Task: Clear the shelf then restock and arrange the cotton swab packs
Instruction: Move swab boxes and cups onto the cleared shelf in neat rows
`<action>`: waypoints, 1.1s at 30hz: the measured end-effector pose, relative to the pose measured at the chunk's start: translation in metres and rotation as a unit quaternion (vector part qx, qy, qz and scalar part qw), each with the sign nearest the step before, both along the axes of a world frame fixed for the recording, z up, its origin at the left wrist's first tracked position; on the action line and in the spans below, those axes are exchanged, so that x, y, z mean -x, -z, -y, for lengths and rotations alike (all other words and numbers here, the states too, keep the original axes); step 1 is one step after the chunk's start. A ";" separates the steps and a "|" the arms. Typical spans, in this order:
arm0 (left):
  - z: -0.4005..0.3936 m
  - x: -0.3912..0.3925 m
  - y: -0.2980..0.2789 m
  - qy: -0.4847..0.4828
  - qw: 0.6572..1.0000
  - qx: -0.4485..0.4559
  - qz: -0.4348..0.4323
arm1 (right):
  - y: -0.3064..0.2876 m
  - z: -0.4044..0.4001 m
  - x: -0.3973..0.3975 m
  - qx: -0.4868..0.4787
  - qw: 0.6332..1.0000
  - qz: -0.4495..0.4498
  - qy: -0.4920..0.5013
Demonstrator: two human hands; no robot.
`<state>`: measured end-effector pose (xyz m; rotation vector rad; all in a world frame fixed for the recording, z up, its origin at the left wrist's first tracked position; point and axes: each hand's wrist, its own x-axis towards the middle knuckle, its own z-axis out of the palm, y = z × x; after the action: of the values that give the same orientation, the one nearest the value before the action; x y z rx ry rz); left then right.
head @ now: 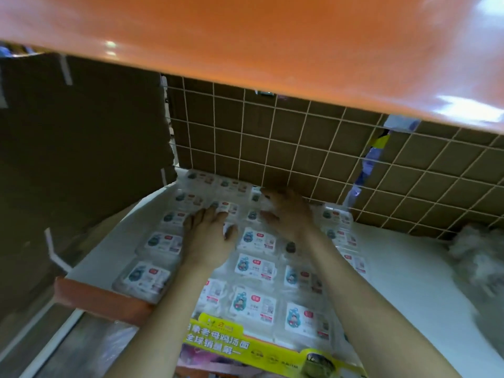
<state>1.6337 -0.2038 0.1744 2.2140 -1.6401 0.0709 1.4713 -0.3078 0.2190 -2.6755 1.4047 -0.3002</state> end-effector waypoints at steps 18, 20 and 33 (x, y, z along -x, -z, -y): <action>-0.001 0.001 -0.001 -0.002 1.000 -0.003 0.004 | 0.031 -0.002 0.005 0.052 0.991 0.122 0.003; -0.002 0.001 -0.002 -0.002 1.000 -0.005 0.003 | 0.029 0.001 0.002 0.042 0.993 0.109 0.006; -0.002 0.003 -0.006 0.000 0.999 -0.043 0.009 | 0.030 -0.052 0.067 0.043 0.992 0.112 0.034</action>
<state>1.6304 -0.2018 0.1805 2.2815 -1.6829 0.0207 1.4047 -0.2558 0.1892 -2.5635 1.4453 -0.6586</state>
